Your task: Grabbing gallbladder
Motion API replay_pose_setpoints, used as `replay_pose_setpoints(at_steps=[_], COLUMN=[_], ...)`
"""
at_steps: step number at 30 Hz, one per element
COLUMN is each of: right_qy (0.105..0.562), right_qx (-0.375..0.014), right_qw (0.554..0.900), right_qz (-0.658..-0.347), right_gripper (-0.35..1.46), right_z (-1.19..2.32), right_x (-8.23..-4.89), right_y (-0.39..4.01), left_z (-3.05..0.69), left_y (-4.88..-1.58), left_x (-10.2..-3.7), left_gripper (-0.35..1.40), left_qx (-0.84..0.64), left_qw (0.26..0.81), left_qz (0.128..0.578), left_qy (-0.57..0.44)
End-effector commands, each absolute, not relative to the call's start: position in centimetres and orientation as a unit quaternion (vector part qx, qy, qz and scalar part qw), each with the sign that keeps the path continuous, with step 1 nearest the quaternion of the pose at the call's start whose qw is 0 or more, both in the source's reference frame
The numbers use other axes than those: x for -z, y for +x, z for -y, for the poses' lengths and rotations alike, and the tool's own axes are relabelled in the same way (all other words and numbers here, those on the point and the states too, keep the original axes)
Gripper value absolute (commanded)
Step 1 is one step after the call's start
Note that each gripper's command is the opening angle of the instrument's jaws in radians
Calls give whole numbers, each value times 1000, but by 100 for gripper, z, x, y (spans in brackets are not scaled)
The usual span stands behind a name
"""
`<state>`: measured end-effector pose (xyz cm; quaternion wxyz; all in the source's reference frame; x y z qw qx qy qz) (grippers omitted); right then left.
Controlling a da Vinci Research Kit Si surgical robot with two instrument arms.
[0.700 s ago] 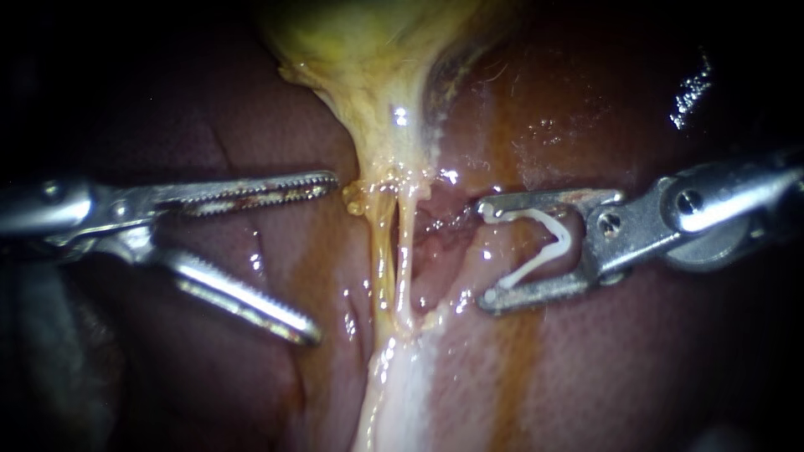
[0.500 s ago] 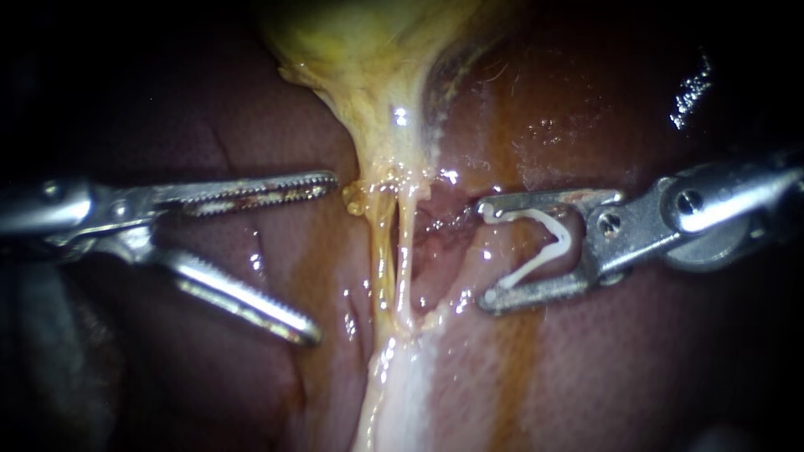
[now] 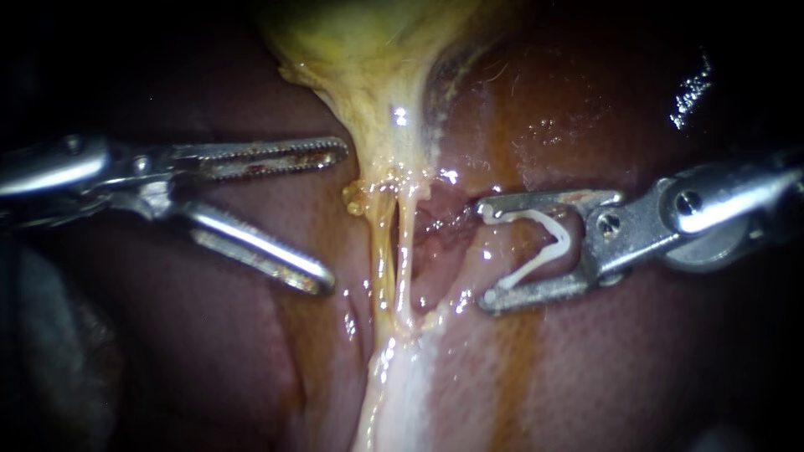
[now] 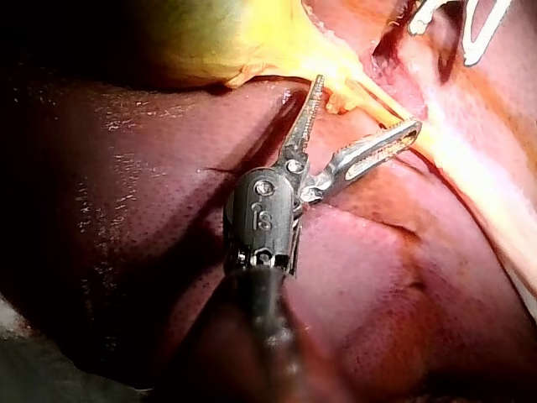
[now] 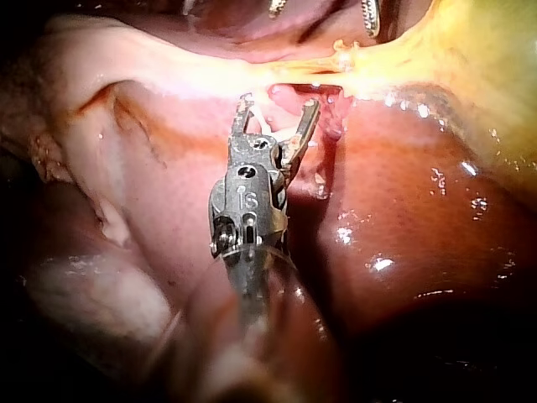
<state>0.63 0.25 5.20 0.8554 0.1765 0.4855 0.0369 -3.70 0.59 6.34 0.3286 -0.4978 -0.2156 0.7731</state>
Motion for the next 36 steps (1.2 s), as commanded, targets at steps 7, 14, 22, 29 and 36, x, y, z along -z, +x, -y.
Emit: replay_pose_setpoints(at_steps=[7, 14, 22, 29, 36], right_qy=[176, 176, 176, 178, 178], right_qx=[-37, -37, -37, -39, -39], right_qw=[855, 855, 855, 855, 855], right_qz=[-486, -486, -486, -485, -485], right_gripper=[50, 50, 50, 50, 50], right_z=[-25, -25, -25, -25, -25], right_x=[-520, -520, -520, -520, -520], right_y=[63, 63, 63, 63, 63], left_z=[-61, -70, -68, -66, -69], left_y=[-381, -378, -375, -370, -362], left_x=[-655, -672, -675, -674, -668], left_gripper=[74, 67, 41, 34, 25], left_qx=[-768, -766, -758, -755, -754], left_qw=[345, 356, 384, 394, 397], left_qz=[221, 224, 242, 250, 256], left_qy=[-492, -485, -469, -460, -456])
